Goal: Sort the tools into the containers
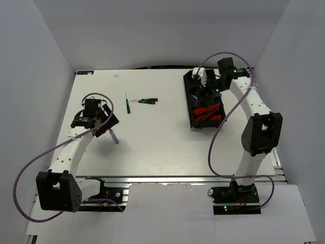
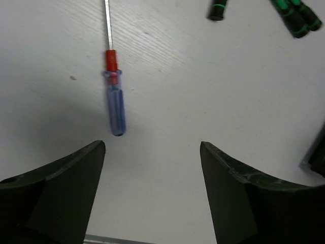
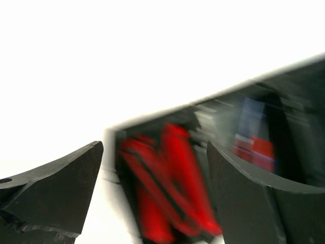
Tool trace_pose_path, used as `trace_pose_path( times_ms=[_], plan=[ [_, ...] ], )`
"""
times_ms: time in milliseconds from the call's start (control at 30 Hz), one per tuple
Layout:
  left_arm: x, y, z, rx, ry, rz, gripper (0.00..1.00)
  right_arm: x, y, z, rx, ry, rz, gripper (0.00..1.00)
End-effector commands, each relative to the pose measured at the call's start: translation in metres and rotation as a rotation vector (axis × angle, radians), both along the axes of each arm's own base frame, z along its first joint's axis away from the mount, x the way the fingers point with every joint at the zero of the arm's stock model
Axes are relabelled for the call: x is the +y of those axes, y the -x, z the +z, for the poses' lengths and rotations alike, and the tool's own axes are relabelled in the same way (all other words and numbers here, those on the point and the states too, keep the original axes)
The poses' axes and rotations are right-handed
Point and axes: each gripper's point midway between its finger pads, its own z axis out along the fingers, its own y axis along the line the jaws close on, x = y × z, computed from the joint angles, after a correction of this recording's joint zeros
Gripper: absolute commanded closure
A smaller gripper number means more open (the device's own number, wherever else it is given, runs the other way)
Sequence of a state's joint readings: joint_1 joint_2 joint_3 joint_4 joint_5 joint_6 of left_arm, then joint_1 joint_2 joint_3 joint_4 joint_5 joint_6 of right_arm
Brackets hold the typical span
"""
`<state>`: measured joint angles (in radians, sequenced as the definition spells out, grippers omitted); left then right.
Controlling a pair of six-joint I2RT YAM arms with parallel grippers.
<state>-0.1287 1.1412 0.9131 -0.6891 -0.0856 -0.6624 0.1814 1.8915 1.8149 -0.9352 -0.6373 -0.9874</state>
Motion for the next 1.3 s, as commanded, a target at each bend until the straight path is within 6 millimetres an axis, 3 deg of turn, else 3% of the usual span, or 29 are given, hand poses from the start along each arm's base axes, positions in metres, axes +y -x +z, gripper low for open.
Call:
trace_pose_path(
  times_ms=[0, 33, 100, 233, 333, 600, 733, 833, 867, 1000, 1133, 1167, 1200, 1267],
  plan=[
    [0.006, 0.005, -0.017, 0.083, 0.058, -0.033, 0.15, 0.052, 0.060, 0.005, 0.228, -0.217, 0.074, 0.11],
    [0.011, 0.001, -0.030, 0.125, 0.061, -0.020, 0.17, 0.060, 0.069, -0.004, 0.243, -0.214, 0.092, 0.10],
    [0.011, -0.005, -0.039, 0.161, 0.052, -0.037, 0.18, 0.066, 0.075, 0.000, 0.254, -0.237, 0.100, 0.11],
    [0.012, -0.017, -0.072, 0.270, 0.041, -0.044, 0.24, 0.070, 0.070, 0.006, 0.248, -0.257, 0.090, 0.11],
    [0.015, -0.021, -0.083, 0.301, 0.027, -0.036, 0.28, 0.071, 0.068, 0.011, 0.238, -0.265, 0.091, 0.11],
    [0.030, -0.013, -0.125, 0.438, -0.044, 0.014, 0.43, 0.072, 0.069, 0.019, 0.230, -0.280, 0.093, 0.11],
    [0.032, -0.006, -0.137, 0.468, -0.052, 0.019, 0.46, 0.073, 0.069, 0.021, 0.226, -0.285, 0.095, 0.11],
    [0.029, -0.007, -0.140, 0.466, -0.043, -0.003, 0.55, 0.076, 0.069, 0.029, 0.230, -0.307, 0.099, 0.11],
    [0.024, -0.009, -0.138, 0.455, -0.021, -0.019, 0.69, 0.078, 0.070, 0.033, 0.232, -0.321, 0.106, 0.11],
    [0.004, -0.024, -0.116, 0.368, 0.076, -0.078, 0.95, 0.089, 0.071, 0.048, 0.255, -0.365, 0.098, 0.11],
    [-0.029, -0.043, -0.071, 0.193, 0.217, -0.199, 1.00, 0.106, 0.062, 0.061, 0.322, -0.447, 0.040, 0.10],
    [-0.039, -0.053, -0.056, 0.109, 0.258, -0.241, 1.00, 0.111, 0.063, 0.064, 0.426, -0.485, -0.024, 0.11],
    [-0.061, -0.052, -0.038, 0.055, 0.363, -0.318, 1.00, 0.116, 0.062, 0.066, 0.464, -0.509, -0.048, 0.11],
    [-0.083, -0.057, -0.001, -0.112, 0.466, -0.406, 1.00, 0.129, 0.061, 0.074, 0.549, -0.579, -0.070, 0.10]
  ],
)
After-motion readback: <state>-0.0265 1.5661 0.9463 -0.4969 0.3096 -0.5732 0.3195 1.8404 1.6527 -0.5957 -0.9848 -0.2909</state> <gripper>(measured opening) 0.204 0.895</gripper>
